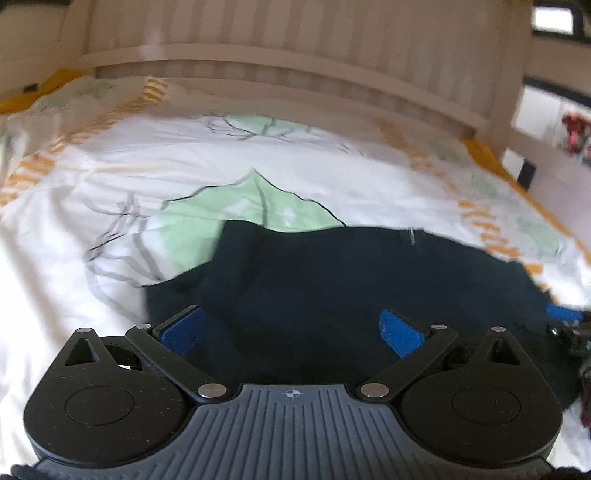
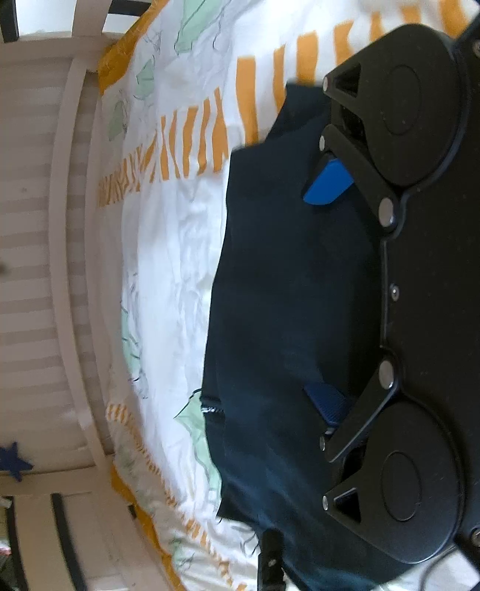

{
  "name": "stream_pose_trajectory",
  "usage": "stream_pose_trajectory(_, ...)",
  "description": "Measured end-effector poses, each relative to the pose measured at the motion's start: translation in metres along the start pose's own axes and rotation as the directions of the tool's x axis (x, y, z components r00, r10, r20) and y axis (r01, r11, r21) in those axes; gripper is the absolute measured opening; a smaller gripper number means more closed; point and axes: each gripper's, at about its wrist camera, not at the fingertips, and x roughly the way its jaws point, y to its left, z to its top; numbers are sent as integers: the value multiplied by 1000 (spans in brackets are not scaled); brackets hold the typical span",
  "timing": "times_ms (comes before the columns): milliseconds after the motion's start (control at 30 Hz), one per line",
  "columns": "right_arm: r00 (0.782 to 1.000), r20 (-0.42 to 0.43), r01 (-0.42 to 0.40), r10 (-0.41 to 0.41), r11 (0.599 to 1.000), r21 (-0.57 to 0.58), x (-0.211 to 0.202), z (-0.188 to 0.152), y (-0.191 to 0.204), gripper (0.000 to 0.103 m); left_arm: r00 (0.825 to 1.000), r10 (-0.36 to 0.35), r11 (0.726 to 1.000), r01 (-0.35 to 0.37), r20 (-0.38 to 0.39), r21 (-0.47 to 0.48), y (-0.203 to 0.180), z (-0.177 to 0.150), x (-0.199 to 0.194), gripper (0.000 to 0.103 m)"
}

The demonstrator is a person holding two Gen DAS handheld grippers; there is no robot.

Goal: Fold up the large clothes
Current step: 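Close both grippers on the edge of the folded black hoodie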

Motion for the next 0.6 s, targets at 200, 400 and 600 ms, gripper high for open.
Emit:
stream_pose_trajectory(200,999,26,21,-25,992,122,-49,-13,-44,103,998,-28,986,17,-62,-164,44,-8,-25,103)
stream_pose_trajectory(400,999,-37,29,-22,977,211,-56,-22,-76,103,993,5,989,-22,-116,-146,59,-21,-22,103)
stream_pose_trajectory(600,996,-59,-39,62,942,333,-42,-35,-88,103,984,-73,979,40,-160,-201,61,-27,-1,103)
